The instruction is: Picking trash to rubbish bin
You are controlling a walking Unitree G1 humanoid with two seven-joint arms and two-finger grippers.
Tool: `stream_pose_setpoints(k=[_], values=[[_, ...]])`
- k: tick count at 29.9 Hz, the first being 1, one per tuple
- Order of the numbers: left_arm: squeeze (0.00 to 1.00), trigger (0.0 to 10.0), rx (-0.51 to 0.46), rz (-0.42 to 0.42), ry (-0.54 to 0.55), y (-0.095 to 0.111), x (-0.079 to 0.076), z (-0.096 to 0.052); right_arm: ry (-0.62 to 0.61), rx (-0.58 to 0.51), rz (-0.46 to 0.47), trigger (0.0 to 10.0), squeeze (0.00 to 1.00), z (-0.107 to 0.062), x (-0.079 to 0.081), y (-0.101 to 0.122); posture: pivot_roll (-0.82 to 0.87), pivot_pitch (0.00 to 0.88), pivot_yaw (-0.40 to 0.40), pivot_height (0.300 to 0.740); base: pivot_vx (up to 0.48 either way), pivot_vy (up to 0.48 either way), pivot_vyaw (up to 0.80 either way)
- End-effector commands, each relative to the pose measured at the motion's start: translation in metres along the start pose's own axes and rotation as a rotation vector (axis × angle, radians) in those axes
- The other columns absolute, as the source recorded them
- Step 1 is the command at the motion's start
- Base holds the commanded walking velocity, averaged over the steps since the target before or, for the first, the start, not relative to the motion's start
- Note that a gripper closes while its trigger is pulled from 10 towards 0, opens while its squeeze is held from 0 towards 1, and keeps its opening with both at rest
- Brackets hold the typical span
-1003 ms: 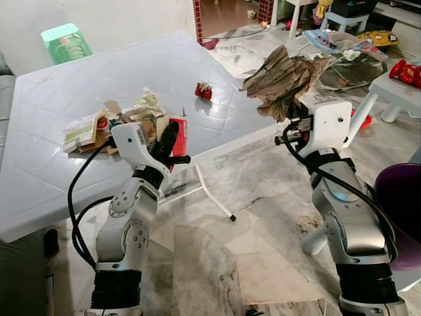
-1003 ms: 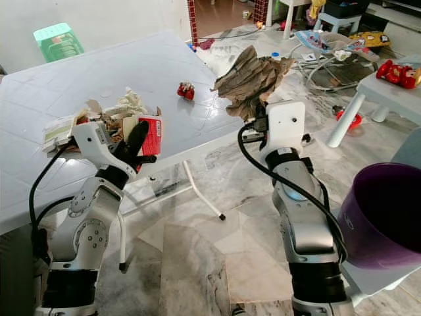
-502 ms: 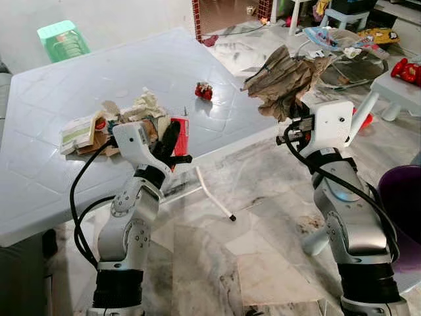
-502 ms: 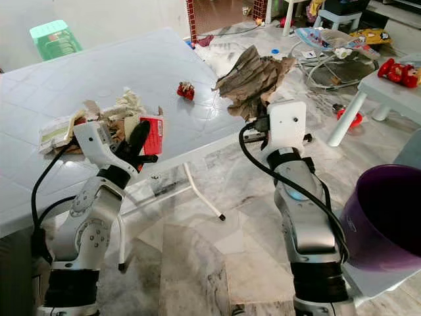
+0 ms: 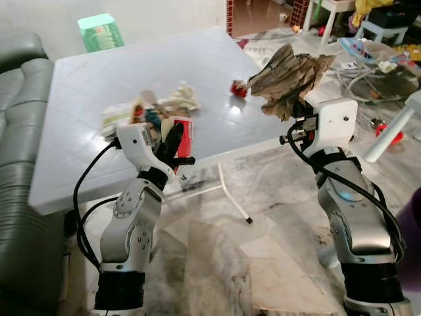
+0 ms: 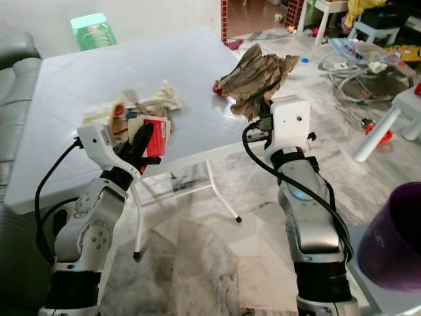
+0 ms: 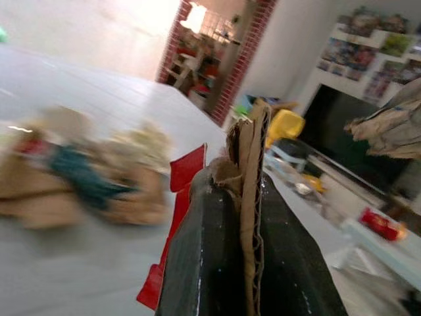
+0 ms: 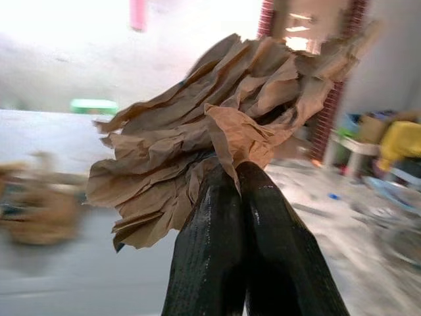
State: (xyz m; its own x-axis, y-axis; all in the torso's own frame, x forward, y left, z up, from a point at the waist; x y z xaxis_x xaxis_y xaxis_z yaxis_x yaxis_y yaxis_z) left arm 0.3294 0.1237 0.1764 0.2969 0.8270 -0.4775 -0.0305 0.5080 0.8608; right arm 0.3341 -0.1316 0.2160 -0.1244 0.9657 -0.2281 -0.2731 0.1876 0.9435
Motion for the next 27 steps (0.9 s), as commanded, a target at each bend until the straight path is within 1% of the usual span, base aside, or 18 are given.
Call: stream_pose_setpoints(k=[1,4,5,6,12,16,27], values=[[0.00,6.4,-0.001,0.009,-0.013,0.0017,-0.0039,0.0026,-0.022,-0.009,-0.007,10.0,0.00,-0.0012,-0.0068,0.0021,-0.07,0.073,0.071,0.740,0.000,0.435,0.00],[0.00,6.4,-0.002,0.011,-0.013,0.0019,-0.0037,0.0028,-0.022,-0.009,-0.006,10.0,0.00,-0.0010,-0.0067,0.0019,-0.07,0.072,0.070,0.740,0.000,0.465,0.00],[0.00,6.8,-0.002,0.011,-0.013,0.0018,-0.0037,0.0027,-0.022,-0.010,-0.006,10.0,0.00,-0.0009,-0.0068,0.0020,-0.07,0.072,0.070,0.740,0.000,0.398,0.00],[0.00,6.9,-0.002,0.011,-0.013,0.0019,-0.0037,0.0027,-0.022,-0.010,-0.006,10.0,0.00,-0.0008,-0.0069,0.0021,-0.07,0.071,0.071,0.740,0.000,0.356,0.00],[0.00,7.3,-0.003,0.017,-0.017,0.0026,-0.0042,0.0026,-0.032,-0.009,-0.003,10.0,0.00,-0.0003,-0.0076,0.0022,-0.07,0.070,0.074,0.740,0.000,0.000,0.00],[0.00,7.7,-0.006,0.017,-0.019,0.0029,-0.0047,0.0028,-0.038,0.007,-0.007,10.0,0.00,-0.0003,-0.0083,-0.0001,-0.07,0.071,0.074,0.740,0.000,0.000,-0.50],[0.00,8.0,-0.007,0.018,-0.025,0.0031,-0.0061,0.0032,-0.041,0.013,-0.004,10.0,0.00,0.0003,-0.0088,-0.0011,-0.07,0.072,0.074,0.740,0.000,0.000,-0.77]])
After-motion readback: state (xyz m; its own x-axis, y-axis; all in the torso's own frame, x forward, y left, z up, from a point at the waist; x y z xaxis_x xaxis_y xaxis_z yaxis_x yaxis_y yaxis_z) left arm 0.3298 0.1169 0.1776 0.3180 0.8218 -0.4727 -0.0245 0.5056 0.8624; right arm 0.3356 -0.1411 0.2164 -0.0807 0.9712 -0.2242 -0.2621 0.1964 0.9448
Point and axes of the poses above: a point about 5 cm out from each wrist's last joint towards the gripper, its own z axis pointing out of the wrist towards the gripper, its own y axis along the axis of the wrist's last joint, x = y × z, the point moved 2 cm from there along z, pointing out of the wrist towards the gripper, and after that the axes turned 6 degrees about -z, right-handed, at the moved point
